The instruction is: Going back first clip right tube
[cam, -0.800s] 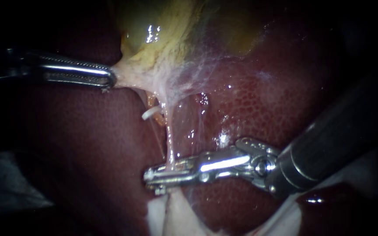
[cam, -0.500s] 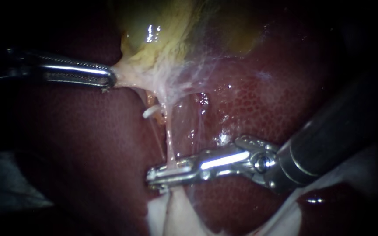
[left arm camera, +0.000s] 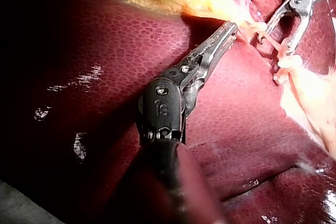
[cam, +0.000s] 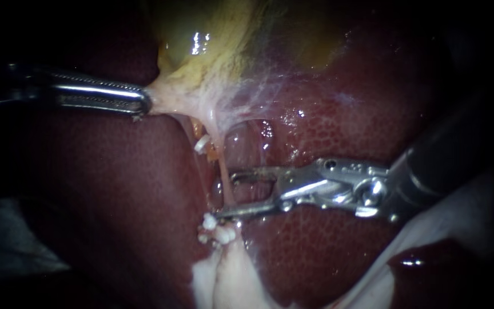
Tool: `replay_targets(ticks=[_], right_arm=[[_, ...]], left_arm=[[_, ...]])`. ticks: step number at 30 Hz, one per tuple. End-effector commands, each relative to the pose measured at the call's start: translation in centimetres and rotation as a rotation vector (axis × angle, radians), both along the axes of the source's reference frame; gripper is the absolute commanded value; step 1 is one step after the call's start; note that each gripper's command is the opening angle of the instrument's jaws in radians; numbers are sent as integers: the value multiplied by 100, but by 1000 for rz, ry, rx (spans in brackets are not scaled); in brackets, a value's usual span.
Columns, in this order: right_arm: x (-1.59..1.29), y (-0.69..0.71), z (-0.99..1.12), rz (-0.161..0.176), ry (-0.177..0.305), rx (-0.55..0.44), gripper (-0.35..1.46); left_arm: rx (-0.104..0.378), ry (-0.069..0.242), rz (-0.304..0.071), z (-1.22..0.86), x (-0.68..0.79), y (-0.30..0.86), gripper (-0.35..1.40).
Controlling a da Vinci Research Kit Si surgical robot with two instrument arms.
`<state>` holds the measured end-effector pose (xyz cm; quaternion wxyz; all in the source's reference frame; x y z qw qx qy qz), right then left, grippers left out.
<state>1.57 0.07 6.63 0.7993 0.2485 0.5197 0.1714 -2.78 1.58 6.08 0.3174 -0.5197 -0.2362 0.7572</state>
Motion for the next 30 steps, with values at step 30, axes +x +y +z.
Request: replay_targets(ticks=[30], right_arm=[[-111, 27, -84, -164, -96, -333, 50]], left_arm=[[-9, 5, -5, 21, -9, 1, -35]])
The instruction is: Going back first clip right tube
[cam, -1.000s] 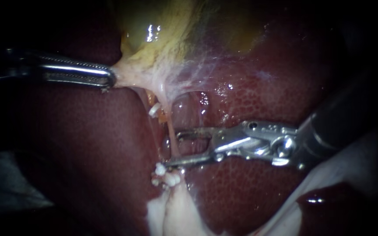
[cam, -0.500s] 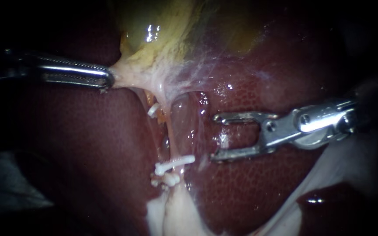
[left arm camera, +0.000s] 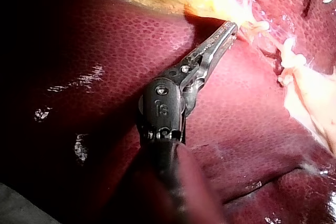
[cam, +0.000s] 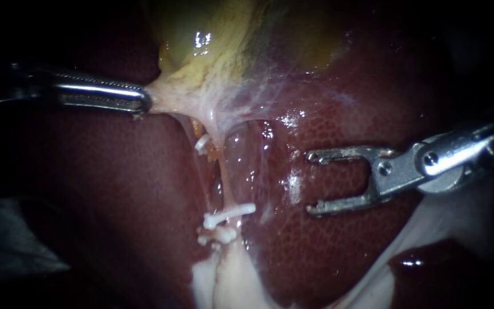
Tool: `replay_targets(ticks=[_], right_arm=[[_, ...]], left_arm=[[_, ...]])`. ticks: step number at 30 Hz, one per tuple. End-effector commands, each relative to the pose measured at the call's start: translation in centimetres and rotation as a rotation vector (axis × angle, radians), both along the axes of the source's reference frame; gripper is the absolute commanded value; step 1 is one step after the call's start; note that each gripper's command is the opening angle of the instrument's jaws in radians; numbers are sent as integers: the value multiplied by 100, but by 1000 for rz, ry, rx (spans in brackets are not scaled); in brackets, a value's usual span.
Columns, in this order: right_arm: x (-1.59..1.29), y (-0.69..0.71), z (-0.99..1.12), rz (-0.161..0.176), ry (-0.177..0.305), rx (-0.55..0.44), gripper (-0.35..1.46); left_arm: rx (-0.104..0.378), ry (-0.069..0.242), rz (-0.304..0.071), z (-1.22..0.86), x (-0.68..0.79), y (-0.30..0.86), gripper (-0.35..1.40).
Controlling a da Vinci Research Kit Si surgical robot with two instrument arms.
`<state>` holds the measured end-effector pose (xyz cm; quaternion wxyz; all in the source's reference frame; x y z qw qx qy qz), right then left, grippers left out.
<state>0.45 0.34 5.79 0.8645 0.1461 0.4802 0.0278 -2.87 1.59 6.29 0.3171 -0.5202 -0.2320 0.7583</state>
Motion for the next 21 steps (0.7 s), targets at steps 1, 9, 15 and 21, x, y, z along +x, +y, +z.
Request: replay_targets(ticks=[1, 9, 15, 21], right_arm=[[0, 0, 0, 6, -3, 1, 50], [-1, 2, -1, 16, -9, 3, 50], [-2, 3, -2, 14, -12, 3, 50], [-2, 3, -2, 16, -9, 3, 50]], left_arm=[[-3, 3, -2, 4, -3, 0, -35], [-12, 15, 5, 36, -26, -3, -35], [-13, 18, 11, 45, -32, -4, -35], [-13, 18, 11, 45, -31, -4, -35]])
